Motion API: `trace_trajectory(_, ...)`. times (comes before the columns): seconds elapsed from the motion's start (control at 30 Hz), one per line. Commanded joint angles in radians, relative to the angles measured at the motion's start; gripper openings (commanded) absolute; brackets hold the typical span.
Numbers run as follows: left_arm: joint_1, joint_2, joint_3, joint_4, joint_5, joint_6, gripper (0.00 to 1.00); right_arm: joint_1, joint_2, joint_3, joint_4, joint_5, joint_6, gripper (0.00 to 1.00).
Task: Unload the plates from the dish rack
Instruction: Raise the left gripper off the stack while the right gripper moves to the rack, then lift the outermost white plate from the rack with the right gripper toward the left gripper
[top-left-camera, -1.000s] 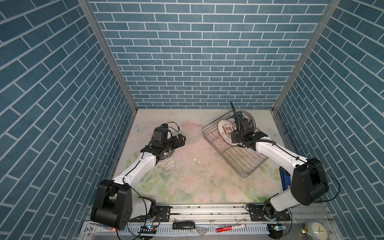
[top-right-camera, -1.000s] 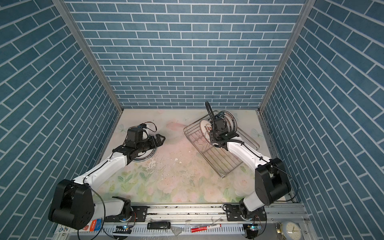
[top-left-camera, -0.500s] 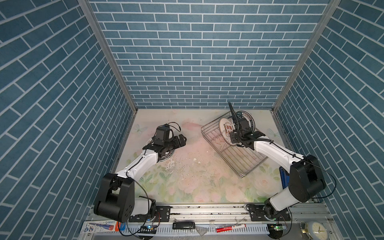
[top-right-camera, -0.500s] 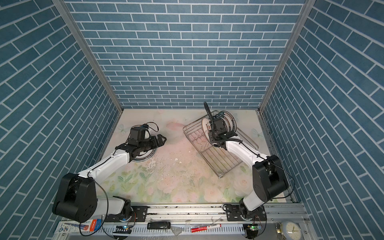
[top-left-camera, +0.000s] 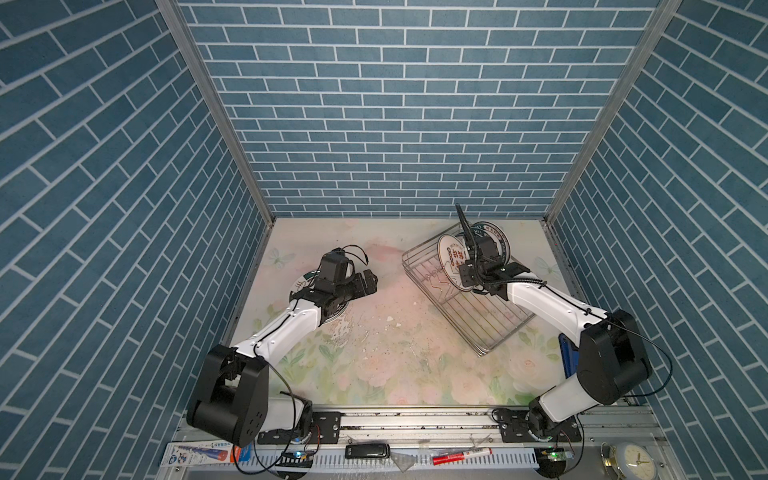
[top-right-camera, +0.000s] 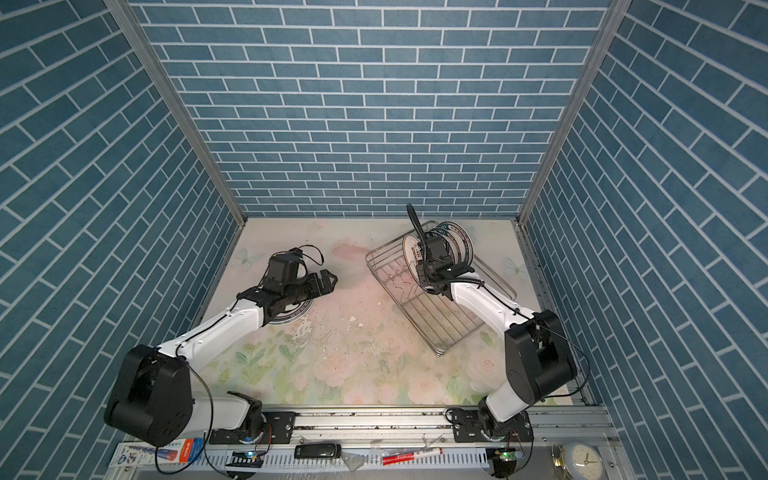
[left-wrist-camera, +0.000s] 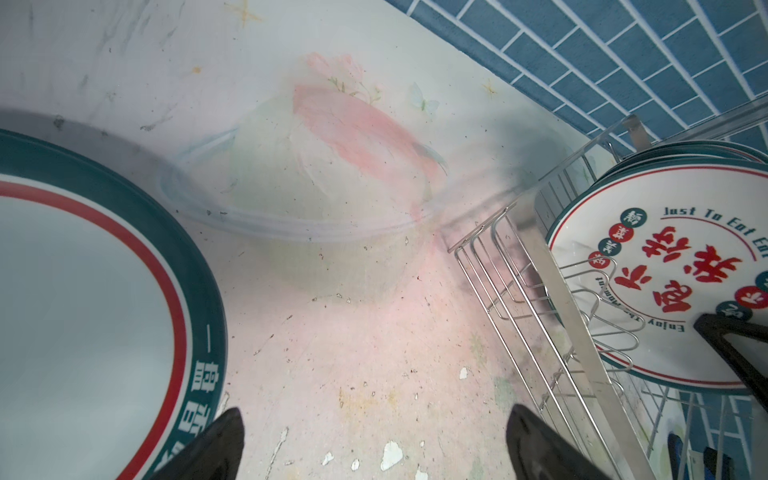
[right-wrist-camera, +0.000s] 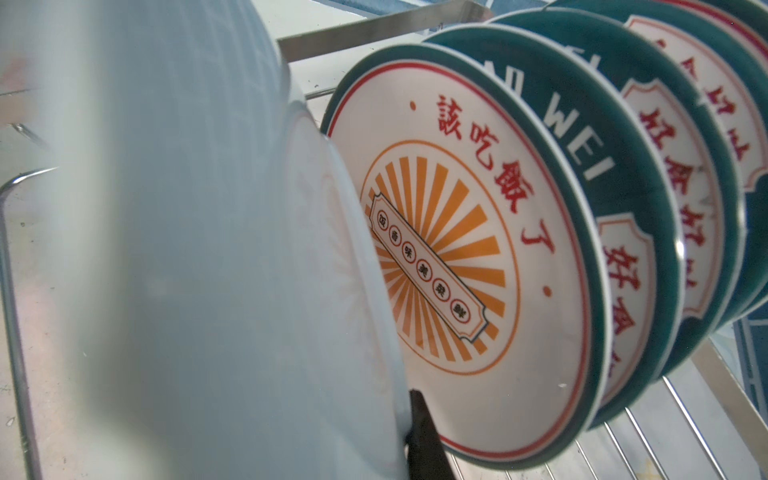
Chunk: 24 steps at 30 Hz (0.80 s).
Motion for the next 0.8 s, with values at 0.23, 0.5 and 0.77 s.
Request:
trace_trajectory(0.23, -0.071, -0.008, 0.027, 0.037, -0.079, 0.092, 0.99, 0.002, -0.177, -0.041, 0.105, 0.033, 0.004, 0.0)
trace_trajectory(0.5, -0.071, -0.151, -0.058, 0.084, -0.181, 0.233, 0.99, 0.004, -0.352, -0.176, 0.289, -0.004, -0.031, 0.0)
trace_trajectory(0.77, -0.073, -0.141, -0.012, 0.02, -0.217, 0.219, 0.99, 0.004, -0.392, -0.314, 0.579, -0.14, -0.031, 0.0)
